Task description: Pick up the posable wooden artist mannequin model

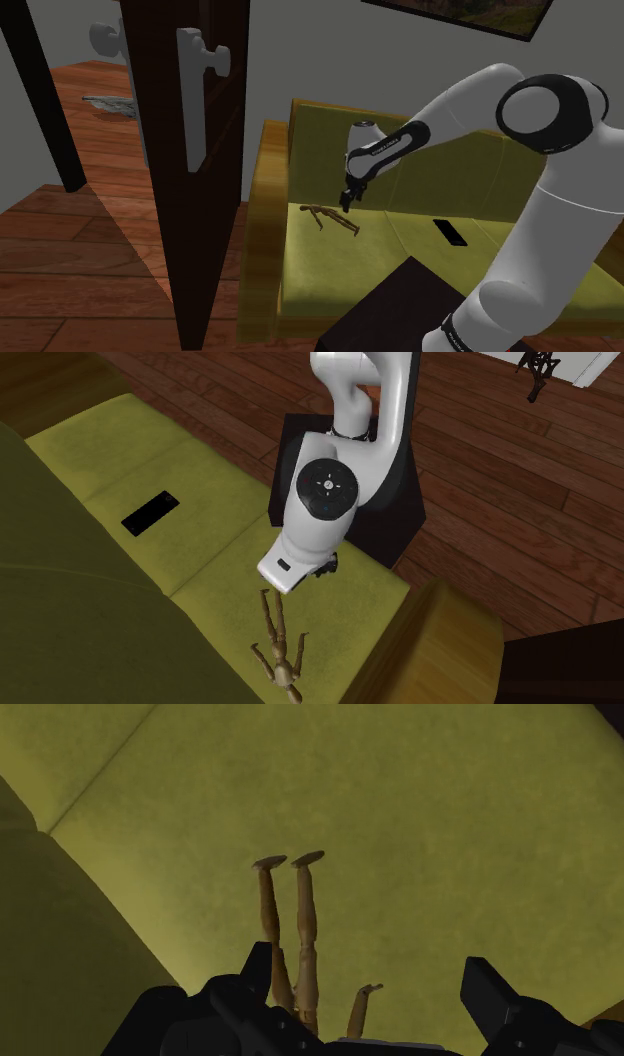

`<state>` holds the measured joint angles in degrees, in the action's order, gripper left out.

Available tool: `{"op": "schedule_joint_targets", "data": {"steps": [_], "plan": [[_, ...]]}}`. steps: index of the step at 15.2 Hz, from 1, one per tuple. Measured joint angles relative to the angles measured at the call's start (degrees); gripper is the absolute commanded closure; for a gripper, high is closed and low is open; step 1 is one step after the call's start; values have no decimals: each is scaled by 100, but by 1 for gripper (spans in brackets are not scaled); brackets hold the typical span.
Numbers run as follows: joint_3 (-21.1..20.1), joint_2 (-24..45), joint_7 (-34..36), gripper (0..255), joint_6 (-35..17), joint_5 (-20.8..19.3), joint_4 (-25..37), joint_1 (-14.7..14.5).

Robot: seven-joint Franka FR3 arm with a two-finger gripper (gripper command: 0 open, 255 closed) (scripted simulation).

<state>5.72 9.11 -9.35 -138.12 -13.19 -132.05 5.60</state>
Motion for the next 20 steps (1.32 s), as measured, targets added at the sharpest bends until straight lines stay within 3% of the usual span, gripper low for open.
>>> {"op": "schedule_joint_targets", "data": {"steps": [6, 13, 20], "plan": [[18, 1312, -124, 0, -540, 41, 959, 115], [-31, 2831, -295, 0, -755, 144, 2454, 275], [-22, 3312, -247, 0, -1027, 133, 2677, 284]]}}
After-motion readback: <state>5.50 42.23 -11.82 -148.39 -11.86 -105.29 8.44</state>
